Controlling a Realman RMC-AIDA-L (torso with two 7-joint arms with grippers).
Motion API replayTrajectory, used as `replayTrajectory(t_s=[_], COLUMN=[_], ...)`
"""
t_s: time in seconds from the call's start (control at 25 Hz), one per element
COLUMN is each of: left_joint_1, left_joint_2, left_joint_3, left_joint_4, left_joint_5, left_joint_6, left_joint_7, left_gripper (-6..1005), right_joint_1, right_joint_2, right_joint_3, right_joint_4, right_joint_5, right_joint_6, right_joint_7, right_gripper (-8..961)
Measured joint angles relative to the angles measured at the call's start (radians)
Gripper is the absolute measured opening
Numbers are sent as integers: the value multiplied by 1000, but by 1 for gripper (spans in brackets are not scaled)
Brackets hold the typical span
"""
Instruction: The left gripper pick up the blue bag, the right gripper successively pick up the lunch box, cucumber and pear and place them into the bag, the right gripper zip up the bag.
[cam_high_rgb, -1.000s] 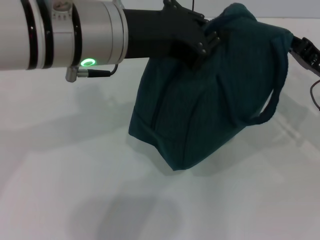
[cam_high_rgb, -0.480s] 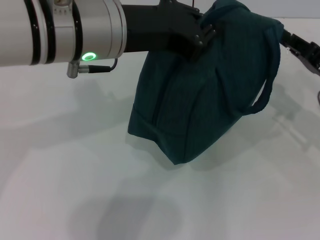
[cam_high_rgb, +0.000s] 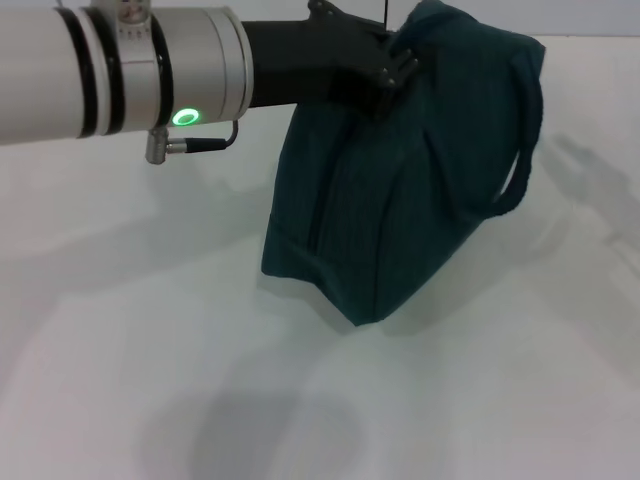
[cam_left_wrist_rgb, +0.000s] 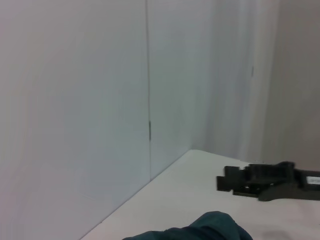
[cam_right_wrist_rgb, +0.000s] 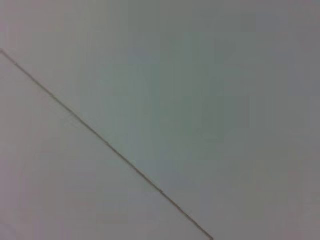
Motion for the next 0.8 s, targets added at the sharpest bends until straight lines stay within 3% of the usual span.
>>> replayTrajectory(t_s=[0.16, 0.56, 0.68, 0.8], left_joint_1=[-31, -60, -60, -59], left_joint_2=[1, 0, 0, 1], left_joint_3=[-6, 0, -5, -16], left_joint_4=[-73, -241, -276, -289], left_joint_5=[-43, -115, -168, -202], left_joint_6=[-22, -80, -95, -98], left_joint_7=[29, 175, 219, 235], left_gripper=[42, 43, 87, 130], right_joint_1=[-1, -2, -2, -2], right_joint_2=[-21, -17, -19, -22], right_joint_3=[-3, 4, 4, -1], right_joint_4=[-1, -2, -2, -2], right_joint_5=[-27, -48, -49, -49], right_joint_6=[-36, -47, -51, -52], right_joint_7=[0, 1, 3, 4], right_gripper=[508, 747, 843, 858])
